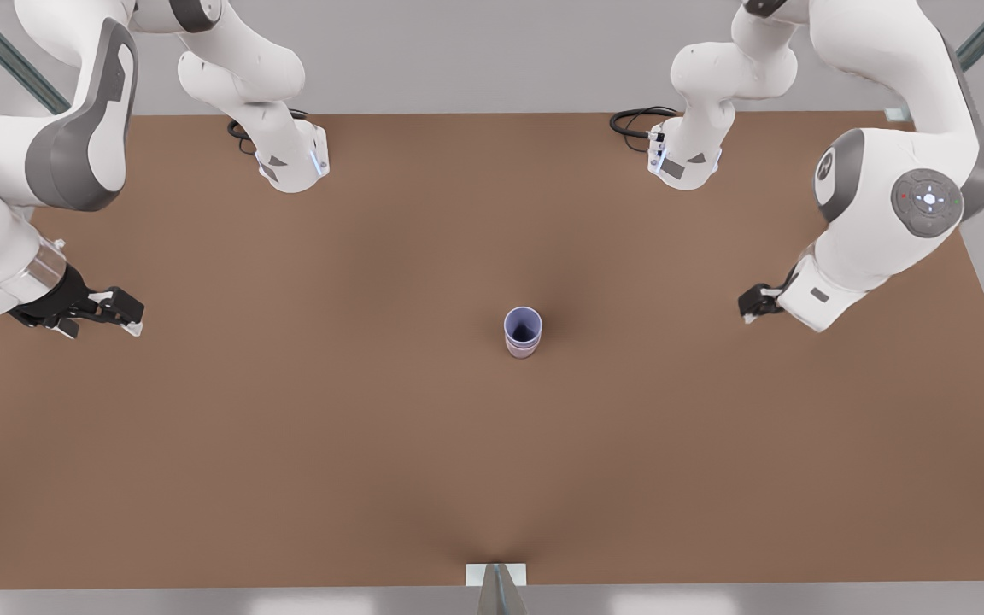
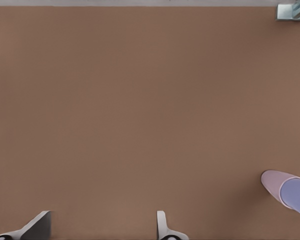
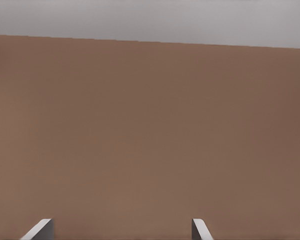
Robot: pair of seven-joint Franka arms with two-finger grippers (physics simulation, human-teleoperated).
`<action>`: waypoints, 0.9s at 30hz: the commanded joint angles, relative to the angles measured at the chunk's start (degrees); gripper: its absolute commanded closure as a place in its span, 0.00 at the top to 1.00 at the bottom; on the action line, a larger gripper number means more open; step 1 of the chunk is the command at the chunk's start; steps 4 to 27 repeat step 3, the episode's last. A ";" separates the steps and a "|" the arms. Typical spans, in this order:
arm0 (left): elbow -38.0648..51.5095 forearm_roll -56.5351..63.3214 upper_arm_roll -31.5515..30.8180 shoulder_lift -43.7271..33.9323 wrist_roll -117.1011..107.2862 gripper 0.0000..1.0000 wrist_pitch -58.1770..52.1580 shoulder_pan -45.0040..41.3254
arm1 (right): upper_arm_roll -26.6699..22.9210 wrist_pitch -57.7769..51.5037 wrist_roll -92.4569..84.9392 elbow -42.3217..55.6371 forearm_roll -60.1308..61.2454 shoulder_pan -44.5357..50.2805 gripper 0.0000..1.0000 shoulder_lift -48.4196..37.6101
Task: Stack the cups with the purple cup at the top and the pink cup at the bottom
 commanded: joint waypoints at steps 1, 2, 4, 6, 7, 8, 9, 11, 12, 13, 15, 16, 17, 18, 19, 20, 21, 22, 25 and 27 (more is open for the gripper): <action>-0.35 2.63 0.00 -0.32 0.10 1.00 0.31 0.00 | 0.00 0.01 0.00 0.00 0.00 0.01 1.00 0.07; -0.44 2.71 0.00 -0.33 0.18 1.00 0.39 0.00 | 0.00 0.01 0.00 0.00 0.00 0.01 1.00 0.07; -0.44 2.98 0.00 -0.33 0.27 1.00 0.39 0.00 | 0.00 0.01 0.00 0.00 0.00 0.01 1.00 0.07; -0.44 2.98 0.00 -0.33 0.27 1.00 0.39 0.00 | 0.00 0.01 0.00 0.00 0.00 0.01 1.00 0.07; -0.44 2.98 0.00 -0.33 0.27 1.00 0.39 0.00 | 0.00 0.01 0.00 0.00 0.00 0.01 1.00 0.07; -0.44 2.98 0.00 -0.33 0.27 1.00 0.39 0.00 | 0.00 0.01 0.00 0.00 0.00 0.01 1.00 0.07; -0.44 2.98 0.00 -0.33 0.27 1.00 0.39 0.00 | 0.00 0.01 0.00 0.00 0.00 0.01 1.00 0.07; -0.44 2.98 0.00 -0.33 0.27 1.00 0.39 0.00 | 0.00 0.01 0.00 0.00 0.00 0.01 1.00 0.07; -0.44 2.98 0.00 -0.33 0.27 1.00 0.39 0.00 | 0.00 0.01 0.00 0.00 0.00 0.01 1.00 0.07; -0.44 2.98 0.00 -0.33 0.27 1.00 0.39 0.00 | 0.00 0.01 0.00 0.00 0.00 0.01 1.00 0.07; -0.44 2.98 0.00 -0.33 0.27 1.00 0.39 0.00 | 0.00 0.01 0.00 0.00 0.00 0.01 1.00 0.07; -0.44 2.98 0.00 -0.33 0.27 1.00 0.39 0.00 | 0.00 0.01 0.00 0.00 0.00 0.01 1.00 0.07; -0.44 2.98 0.00 -0.33 0.27 1.00 0.39 0.00 | 0.00 0.01 0.00 0.00 0.00 0.01 1.00 0.07; -0.44 2.98 0.00 -0.33 0.27 1.00 0.39 0.00 | 0.00 0.01 0.00 0.00 0.00 0.01 1.00 0.07; -0.44 2.98 0.00 -0.33 0.27 1.00 0.39 0.00 | 0.00 0.01 0.00 0.00 0.00 0.01 1.00 0.07; -0.44 2.98 0.00 -0.33 0.27 1.00 0.39 0.00 | 0.00 0.01 0.00 0.00 0.00 0.01 1.00 0.07; -0.44 2.98 0.00 -0.33 0.27 1.00 0.39 0.00 | 0.00 0.01 0.00 0.00 0.00 0.01 1.00 0.07; -0.44 2.98 0.00 -0.33 0.27 1.00 0.39 0.00 | 0.00 0.01 0.00 0.00 0.00 0.01 1.00 0.07; -0.44 2.98 0.00 -0.33 0.27 1.00 0.39 0.00 | 0.00 0.01 0.00 0.00 0.00 0.01 1.00 0.07; -0.44 2.98 0.00 -0.33 0.27 1.00 0.39 0.00 | 0.00 0.01 0.00 0.00 0.00 0.01 1.00 0.07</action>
